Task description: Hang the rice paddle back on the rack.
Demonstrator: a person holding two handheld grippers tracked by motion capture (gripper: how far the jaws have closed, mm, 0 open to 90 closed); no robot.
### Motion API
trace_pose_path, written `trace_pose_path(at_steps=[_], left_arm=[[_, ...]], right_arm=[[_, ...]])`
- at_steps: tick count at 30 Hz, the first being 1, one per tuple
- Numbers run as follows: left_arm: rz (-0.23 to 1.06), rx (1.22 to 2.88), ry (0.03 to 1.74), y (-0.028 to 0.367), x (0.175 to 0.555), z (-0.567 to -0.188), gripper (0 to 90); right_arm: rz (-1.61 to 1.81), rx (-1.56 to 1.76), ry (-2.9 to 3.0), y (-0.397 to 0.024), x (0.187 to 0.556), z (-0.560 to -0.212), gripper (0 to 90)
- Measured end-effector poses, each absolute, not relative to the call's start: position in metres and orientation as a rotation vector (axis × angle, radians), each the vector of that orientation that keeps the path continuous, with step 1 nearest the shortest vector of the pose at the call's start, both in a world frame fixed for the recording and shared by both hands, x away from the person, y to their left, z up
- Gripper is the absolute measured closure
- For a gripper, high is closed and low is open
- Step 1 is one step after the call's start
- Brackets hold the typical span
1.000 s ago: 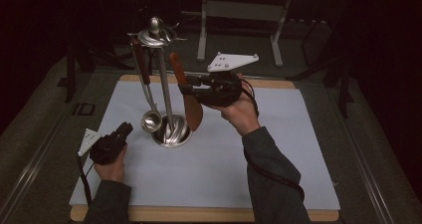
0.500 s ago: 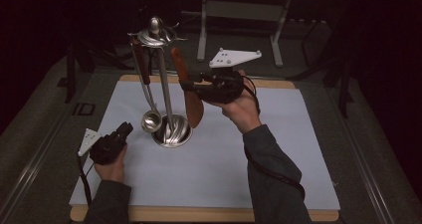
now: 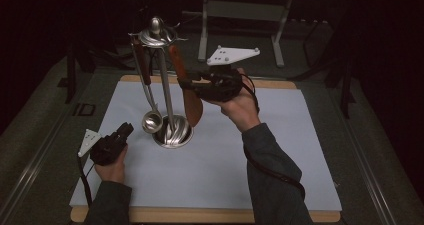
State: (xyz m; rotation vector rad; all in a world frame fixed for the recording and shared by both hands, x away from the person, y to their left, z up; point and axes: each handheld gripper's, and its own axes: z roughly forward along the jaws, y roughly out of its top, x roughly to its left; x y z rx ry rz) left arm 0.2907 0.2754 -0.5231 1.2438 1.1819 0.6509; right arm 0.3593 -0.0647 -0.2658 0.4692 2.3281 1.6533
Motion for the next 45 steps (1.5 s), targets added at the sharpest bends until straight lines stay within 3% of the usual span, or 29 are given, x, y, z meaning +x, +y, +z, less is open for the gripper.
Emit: trace_pose_path(at_steps=[45], left_arm=[[0.65, 1.247, 1.182, 0.276, 0.291, -0.523, 75.3]], right_arm=[[1.536, 0.483, 2.321, -0.04, 0.357, -0.259, 66.1]])
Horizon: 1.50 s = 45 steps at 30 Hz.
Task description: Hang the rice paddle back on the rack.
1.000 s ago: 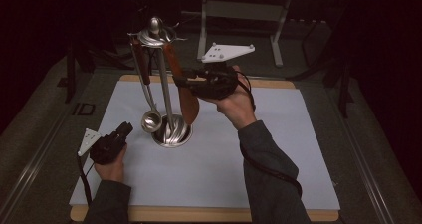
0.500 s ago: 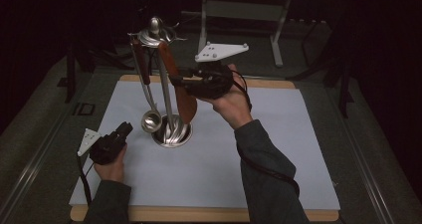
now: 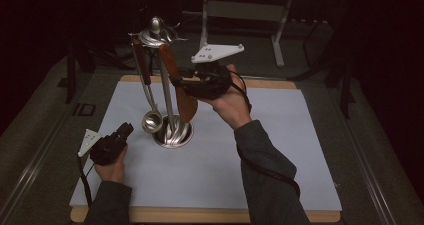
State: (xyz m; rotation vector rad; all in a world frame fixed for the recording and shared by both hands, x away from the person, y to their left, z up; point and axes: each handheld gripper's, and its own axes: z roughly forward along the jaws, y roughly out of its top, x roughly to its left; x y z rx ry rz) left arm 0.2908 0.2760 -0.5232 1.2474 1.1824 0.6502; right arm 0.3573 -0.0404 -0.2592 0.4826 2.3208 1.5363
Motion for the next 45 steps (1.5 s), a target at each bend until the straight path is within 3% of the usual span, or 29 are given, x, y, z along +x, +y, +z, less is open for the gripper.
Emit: trace_pose_path(at_steps=[45], left_arm=[[0.65, 1.245, 1.183, 0.276, 0.291, -0.523, 74.9]], right_arm=[[1.513, 0.537, 2.381, -0.052, 0.366, -0.278, 61.5]])
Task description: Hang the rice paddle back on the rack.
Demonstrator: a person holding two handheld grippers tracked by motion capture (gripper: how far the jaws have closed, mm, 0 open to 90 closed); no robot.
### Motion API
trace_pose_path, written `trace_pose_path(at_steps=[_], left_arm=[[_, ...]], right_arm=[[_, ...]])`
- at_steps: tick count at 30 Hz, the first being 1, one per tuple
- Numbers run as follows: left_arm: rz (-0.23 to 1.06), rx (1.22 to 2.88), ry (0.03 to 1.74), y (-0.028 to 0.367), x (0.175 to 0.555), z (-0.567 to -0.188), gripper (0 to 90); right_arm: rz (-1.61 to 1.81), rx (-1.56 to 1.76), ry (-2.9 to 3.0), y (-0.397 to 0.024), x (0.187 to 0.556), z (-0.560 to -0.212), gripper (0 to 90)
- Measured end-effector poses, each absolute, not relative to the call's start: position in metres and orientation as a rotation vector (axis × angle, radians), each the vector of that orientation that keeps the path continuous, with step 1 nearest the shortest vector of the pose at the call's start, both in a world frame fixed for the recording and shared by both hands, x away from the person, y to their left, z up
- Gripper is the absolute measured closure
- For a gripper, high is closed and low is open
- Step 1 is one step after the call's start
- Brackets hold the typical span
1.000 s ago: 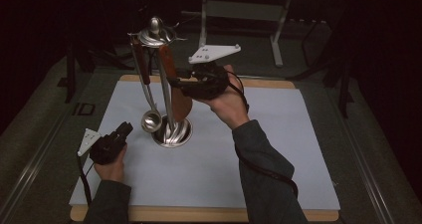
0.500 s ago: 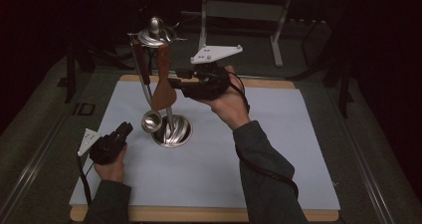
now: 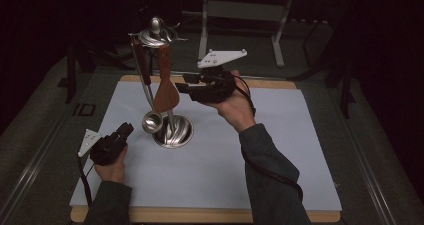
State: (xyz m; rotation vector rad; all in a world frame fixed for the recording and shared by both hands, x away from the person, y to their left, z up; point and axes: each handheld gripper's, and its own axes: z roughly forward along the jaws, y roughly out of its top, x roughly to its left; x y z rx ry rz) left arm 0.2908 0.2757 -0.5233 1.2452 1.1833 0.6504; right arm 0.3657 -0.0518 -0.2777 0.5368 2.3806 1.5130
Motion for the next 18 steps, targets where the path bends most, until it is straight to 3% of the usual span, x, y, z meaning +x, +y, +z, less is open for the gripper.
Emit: trace_pose_path(at_steps=[18], left_arm=[[0.653, 1.252, 1.191, 0.275, 0.293, -0.525, 74.8]], right_arm=[[1.423, 0.639, 2.426, -0.075, 0.381, -0.305, 61.4]])
